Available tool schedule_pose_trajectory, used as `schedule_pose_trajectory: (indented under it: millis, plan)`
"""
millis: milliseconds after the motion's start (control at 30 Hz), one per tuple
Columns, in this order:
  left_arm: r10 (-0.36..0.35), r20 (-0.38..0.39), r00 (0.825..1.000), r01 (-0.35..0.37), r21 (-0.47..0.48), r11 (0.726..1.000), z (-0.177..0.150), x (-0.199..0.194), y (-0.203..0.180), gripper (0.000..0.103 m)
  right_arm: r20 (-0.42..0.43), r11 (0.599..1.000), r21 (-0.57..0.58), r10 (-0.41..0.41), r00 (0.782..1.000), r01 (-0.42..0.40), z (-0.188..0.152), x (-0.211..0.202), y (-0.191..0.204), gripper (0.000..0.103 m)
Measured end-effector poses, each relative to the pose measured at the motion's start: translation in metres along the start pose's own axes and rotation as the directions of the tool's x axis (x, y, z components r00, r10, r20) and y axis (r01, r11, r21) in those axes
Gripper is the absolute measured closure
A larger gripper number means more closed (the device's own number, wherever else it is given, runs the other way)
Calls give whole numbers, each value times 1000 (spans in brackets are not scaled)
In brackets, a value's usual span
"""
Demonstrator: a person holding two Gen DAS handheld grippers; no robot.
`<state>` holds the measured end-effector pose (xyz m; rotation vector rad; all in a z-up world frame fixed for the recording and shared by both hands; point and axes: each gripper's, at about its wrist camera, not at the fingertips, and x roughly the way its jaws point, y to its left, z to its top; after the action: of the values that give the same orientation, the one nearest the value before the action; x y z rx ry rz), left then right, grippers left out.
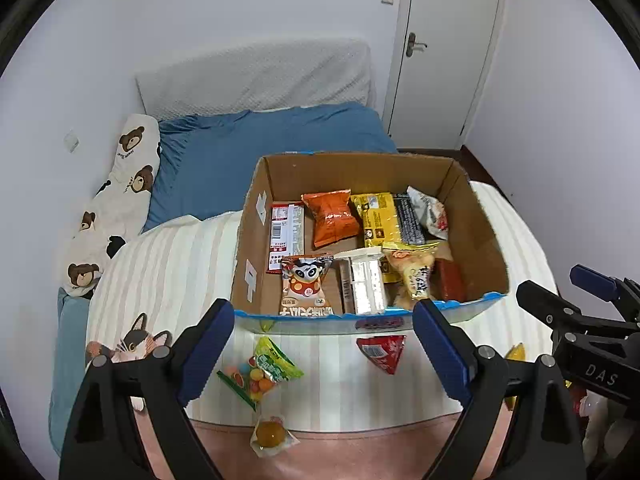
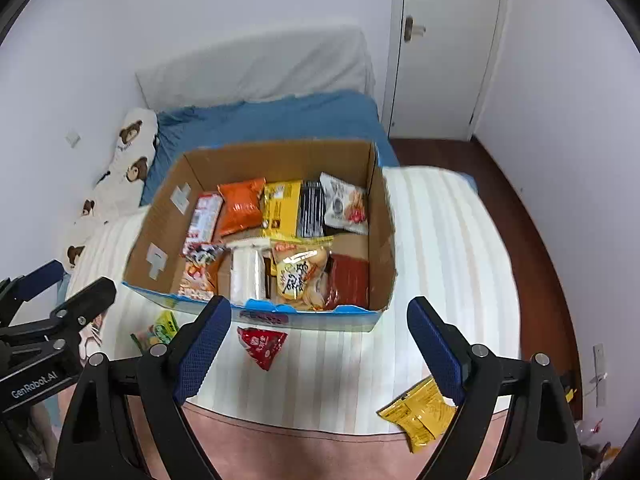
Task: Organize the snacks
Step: 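Lift both tools from the box and move back toward the bed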
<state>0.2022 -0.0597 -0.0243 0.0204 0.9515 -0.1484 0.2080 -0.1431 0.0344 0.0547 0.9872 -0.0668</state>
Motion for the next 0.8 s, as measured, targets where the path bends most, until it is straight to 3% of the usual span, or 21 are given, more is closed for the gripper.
schedule_pose_trajectory:
  millis: [300,467,633,800]
  plan:
    - [-22,62,998,23,-15,1000,-6,-37,2,12,70,999,-10,39,997,-38,-13,-51,17,11]
    - [-35,69,997,38,-39,999,-14,-47,5,12,60,996,17,81,995,-82,-24,-61,15,11]
    - [-30,26,999,32,-72,997,-41,-39,6,12,-19,990,113,85,996,-82,-52,-44,-20,6]
    - [-39,-120,992,26,-110,994,-83,7,4,6,-180,963,270,46,983,5,-92,11,-91,6]
